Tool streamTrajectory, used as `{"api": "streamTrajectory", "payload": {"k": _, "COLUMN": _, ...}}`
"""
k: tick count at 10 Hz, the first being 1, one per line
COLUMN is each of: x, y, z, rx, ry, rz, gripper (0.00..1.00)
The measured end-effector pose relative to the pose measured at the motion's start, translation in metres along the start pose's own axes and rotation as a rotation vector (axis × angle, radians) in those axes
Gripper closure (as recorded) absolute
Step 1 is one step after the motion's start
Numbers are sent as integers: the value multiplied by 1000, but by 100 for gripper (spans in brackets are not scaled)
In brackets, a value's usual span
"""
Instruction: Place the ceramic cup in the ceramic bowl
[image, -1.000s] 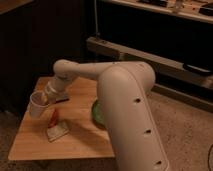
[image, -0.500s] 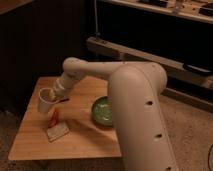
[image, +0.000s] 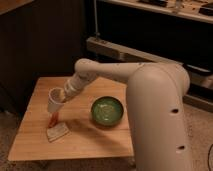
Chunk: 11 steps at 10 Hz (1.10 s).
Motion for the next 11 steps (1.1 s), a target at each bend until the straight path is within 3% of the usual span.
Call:
{"api": "streamTrajectory", "payload": {"k": 3, "x": 16, "y": -4, "z": -22, "rx": 11, "ry": -21, "rz": 18, "gripper": 80}}
{"api": "streamTrajectory", "payload": {"k": 7, "x": 47, "y": -39, "z": -68, "rx": 59, "ry": -61, "rz": 35, "gripper": 80}}
{"api": "streamTrajectory", "payload": {"k": 11, "x": 47, "y": -68, "z": -101, "rx": 77, "ry": -92, "rz": 54, "gripper": 80}}
